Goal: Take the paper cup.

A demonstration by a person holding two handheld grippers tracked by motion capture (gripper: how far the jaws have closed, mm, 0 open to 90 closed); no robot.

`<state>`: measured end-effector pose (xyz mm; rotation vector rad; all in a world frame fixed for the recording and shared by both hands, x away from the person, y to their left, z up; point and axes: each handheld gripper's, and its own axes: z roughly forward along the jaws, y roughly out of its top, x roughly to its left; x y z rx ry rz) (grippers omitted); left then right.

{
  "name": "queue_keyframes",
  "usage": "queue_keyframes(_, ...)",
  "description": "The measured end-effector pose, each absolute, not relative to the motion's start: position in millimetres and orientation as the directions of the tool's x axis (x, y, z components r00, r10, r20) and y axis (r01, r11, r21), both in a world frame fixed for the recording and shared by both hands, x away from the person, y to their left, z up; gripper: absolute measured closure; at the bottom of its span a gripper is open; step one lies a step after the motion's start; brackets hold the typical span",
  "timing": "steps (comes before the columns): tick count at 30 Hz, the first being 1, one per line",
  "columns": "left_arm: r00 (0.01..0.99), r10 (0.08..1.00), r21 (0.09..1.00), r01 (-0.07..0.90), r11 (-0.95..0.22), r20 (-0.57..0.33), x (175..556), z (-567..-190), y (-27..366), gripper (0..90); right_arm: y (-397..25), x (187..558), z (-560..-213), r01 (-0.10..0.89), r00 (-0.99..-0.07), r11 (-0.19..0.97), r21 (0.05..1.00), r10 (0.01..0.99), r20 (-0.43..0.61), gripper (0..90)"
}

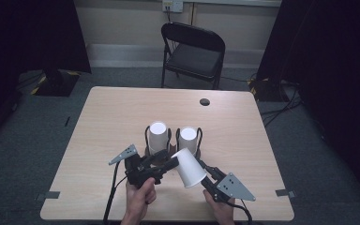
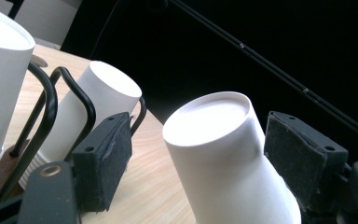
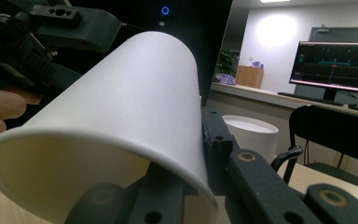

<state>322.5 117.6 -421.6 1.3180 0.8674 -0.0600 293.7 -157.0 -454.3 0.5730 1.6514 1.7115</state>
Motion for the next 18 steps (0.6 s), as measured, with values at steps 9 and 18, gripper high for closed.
queue_keyframes(9, 0.74, 0.452, 0.867, 0.426, 0.261, -0.499, 319, -422, 119, 18.6, -165, 292, -451, -0.076, -0.667, 0.045, 0.996, 0.74, -0.085, 87.0)
queue_keyframes(18, 0.756, 0.517, 0.915, 0.358, 0.187, -0.402, 315, -422, 124, 19.1, -173, 295, -450, 0.005, -0.672, 0.04, 0.999, 0.74, -0.027, 87.0)
